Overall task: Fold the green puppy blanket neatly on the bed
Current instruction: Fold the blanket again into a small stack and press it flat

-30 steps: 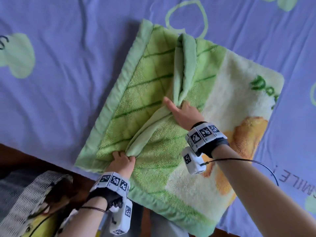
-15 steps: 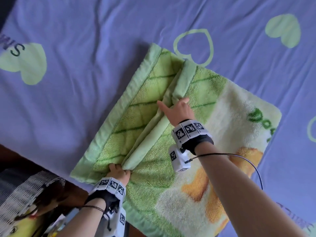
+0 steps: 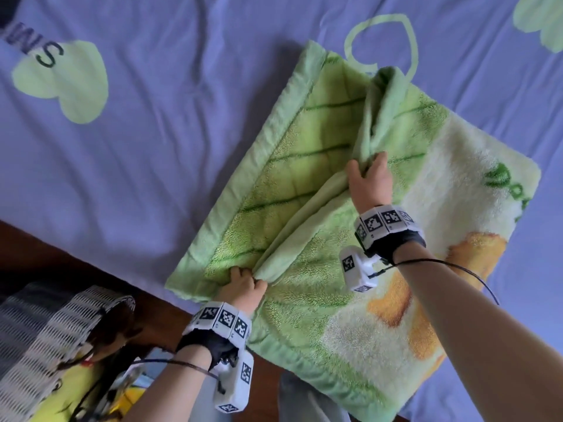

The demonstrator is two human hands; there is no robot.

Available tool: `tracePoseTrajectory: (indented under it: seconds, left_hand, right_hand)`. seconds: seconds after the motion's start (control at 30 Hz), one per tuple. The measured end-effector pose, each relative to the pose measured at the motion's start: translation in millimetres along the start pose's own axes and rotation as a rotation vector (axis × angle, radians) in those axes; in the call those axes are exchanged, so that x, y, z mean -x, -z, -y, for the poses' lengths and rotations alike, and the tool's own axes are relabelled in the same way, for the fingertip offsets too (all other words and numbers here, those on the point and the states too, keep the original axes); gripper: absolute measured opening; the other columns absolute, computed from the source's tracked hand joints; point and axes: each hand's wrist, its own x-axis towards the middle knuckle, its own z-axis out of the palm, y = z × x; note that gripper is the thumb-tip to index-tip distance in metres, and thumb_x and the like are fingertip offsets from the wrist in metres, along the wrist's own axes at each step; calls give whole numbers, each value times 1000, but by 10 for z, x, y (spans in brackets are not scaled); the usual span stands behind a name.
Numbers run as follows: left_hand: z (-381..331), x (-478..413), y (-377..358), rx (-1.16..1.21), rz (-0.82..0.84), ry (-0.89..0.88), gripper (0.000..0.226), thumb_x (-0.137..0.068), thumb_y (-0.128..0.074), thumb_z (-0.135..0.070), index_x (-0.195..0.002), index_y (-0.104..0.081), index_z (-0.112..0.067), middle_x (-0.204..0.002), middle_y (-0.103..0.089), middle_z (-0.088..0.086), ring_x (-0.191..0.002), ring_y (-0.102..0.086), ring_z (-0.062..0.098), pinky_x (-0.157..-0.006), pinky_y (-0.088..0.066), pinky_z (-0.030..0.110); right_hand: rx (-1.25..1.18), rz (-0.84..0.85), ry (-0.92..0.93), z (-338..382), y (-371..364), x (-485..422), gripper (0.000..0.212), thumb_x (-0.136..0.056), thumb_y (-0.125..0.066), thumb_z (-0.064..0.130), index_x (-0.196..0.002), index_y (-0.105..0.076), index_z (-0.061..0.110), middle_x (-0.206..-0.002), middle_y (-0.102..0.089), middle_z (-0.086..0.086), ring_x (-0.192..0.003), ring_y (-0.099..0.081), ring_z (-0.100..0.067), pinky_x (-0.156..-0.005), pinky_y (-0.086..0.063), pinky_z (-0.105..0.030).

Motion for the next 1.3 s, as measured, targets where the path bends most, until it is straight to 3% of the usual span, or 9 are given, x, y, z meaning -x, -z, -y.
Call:
tracePoseTrajectory:
  seconds: [0.07,0.17,0.43,0.6,0.77,0.9,1.07,1.17,1.3]
  left_hand:
    - [127,72,63,201,42,-32,29,-100,-30,-13,-124,-45,-4,-128,-46,19,-119,-40,34,-101,-40,41]
    - [198,221,165,320,105,-195,23,-99,-33,-24,-82,-44,-13,-88,-48,8,-77,-47,21,-73,-41,34]
    - [415,441,791,472,-162,-357,30,-94,-41,-16,-65,-33,-11,-66,-34,1,-59,-35,17,-56,-27,30]
    - [615,224,1076,358,-215,-261,28,-95,-37,-23,-73,-45,-8,-75,-45,6,-66,-45,21,-56,-30,32]
    - [740,-3,947,232,-157,-111,29,-97,-35,-29,-93,-51,-5,-84,-55,13,-75,-54,27,-69,-39,35]
    - [657,-82,958,208,-180,-56,30,-97,-34,-31,-79,-48,-12,-74,-52,8,-73,-51,27,-69,-37,31]
    - [647,-71,973,165,-203,3,28,-97,-36,-28,-80,-51,-10,-97,-64,21,-96,-61,37,-76,-44,36]
    - [600,-32,998,-40,-180,-56,31,-98,-25,-16,-89,-52,-5,-97,-61,19,-91,-60,34,-78,-49,39]
    - [455,26,1015,-68,-338,-51,20,-95,-36,-23,-97,-44,-6,-100,-55,17,-85,-58,34,-69,-43,37]
  right_hand:
    - [-46,-75,27,19,10,40,26,-93,-48,23,-107,-44,1,-68,-46,8,-55,-46,-8,-55,-35,-26]
    - [-91,-164,106,163,72,28,17,-95,-46,24,-99,-39,9,-68,-46,1,-58,-42,-24,-52,-24,-23]
    - [-186,-290,268,977,27,-94,18,-90,-47,29,-94,-37,15,-66,-45,4,-66,-41,-22,-58,-22,-26]
    - [24,-115,260,1215,-256,-253,39,-95,-46,36,-112,-48,2,-100,-65,-20,-88,-59,-35,-61,-23,-27]
    - [171,184,206,1129,-467,-179,47,-98,-40,47,-122,-47,7,-113,-64,-11,-93,-57,-20,-73,-37,-26]
    - [75,173,265,1068,-329,-62,47,-100,-37,43,-133,-47,11,-121,-63,-6,-107,-55,-17,-87,-36,-24]
    - [220,57,201,624,-54,78,51,-101,-27,47,-148,-29,30,-153,-34,-7,-143,-23,-26,-117,-17,-43]
    - [292,127,-94,236,132,107,55,-94,-19,64,-147,-11,49,-162,0,-4,-147,8,-34,-112,0,-63]
    - [343,269,-117,-141,263,153,57,-96,-23,60,-146,3,52,-160,15,-2,-144,20,-32,-114,6,-60]
